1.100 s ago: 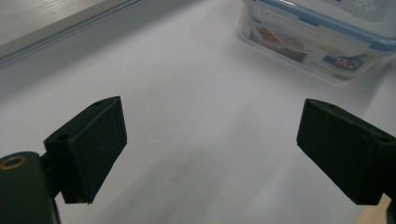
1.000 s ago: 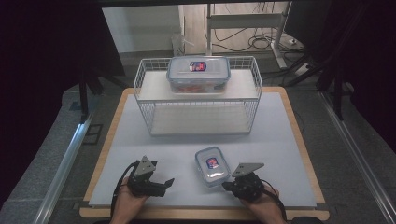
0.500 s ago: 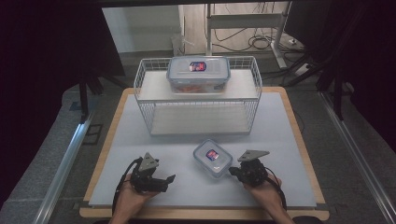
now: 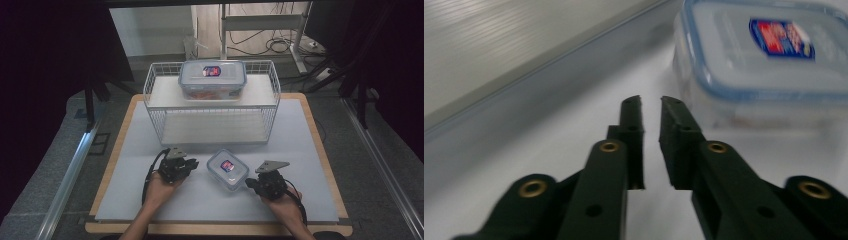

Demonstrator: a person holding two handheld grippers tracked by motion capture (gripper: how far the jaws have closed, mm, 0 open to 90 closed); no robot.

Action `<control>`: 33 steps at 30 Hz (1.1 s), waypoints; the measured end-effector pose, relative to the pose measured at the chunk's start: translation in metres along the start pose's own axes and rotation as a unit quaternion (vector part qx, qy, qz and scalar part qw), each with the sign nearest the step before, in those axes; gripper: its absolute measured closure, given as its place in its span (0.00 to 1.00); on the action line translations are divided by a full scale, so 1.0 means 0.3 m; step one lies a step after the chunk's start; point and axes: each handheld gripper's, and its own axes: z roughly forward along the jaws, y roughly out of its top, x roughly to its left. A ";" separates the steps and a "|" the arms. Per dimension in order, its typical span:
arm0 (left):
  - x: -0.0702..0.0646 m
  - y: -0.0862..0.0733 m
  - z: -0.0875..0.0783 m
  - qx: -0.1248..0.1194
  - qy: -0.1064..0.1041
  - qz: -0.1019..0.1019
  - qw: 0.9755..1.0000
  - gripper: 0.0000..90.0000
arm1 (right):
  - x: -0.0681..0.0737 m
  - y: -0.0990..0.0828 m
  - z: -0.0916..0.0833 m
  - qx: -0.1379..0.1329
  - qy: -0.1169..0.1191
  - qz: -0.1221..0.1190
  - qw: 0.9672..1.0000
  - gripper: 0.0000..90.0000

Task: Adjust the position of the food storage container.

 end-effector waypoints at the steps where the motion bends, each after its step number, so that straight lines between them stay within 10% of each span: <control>1: -0.001 0.010 0.021 0.002 -0.002 0.003 1.000 0.92 | 0.001 -0.001 -0.001 -0.001 0.001 0.001 1.000 0.98; 6: -0.021 0.014 0.080 0.007 -0.004 0.008 1.000 0.95 | -0.008 -0.002 -0.005 -0.004 -0.001 0.006 1.000 0.97; 23: -0.105 -0.025 0.024 0.027 -0.033 -0.007 0.999 0.97 | -0.081 0.016 0.017 0.004 -0.020 0.023 1.000 0.99; 27: -0.107 -0.014 0.009 0.038 -0.027 0.014 0.999 0.94 | -0.099 0.025 0.024 0.004 -0.019 0.022 1.000 0.99; 33: -0.046 0.008 0.057 0.028 -0.006 -0.029 0.999 0.95 | -0.125 0.061 0.054 0.002 -0.034 0.021 0.999 0.98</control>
